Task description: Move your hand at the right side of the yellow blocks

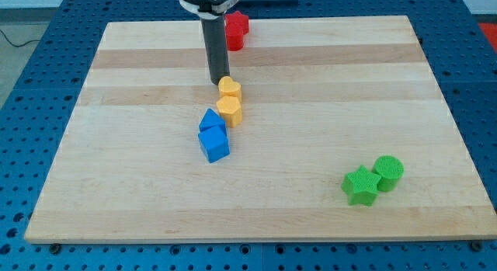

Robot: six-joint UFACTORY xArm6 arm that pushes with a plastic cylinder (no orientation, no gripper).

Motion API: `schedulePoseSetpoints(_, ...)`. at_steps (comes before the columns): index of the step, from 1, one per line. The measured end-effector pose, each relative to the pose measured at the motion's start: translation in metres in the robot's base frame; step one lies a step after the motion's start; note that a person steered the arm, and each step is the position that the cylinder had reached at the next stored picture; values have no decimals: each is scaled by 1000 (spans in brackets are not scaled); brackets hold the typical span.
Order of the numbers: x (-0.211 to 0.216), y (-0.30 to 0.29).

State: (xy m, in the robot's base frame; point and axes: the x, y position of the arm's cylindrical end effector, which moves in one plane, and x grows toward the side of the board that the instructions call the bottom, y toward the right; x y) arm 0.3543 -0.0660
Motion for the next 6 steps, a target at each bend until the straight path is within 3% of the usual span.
schedulePoseSetpoints(2,-16,4)
schedulePoseSetpoints(3,-29,53)
schedulePoseSetpoints(4,-16,127)
schedulePoseSetpoints(6,55,142)
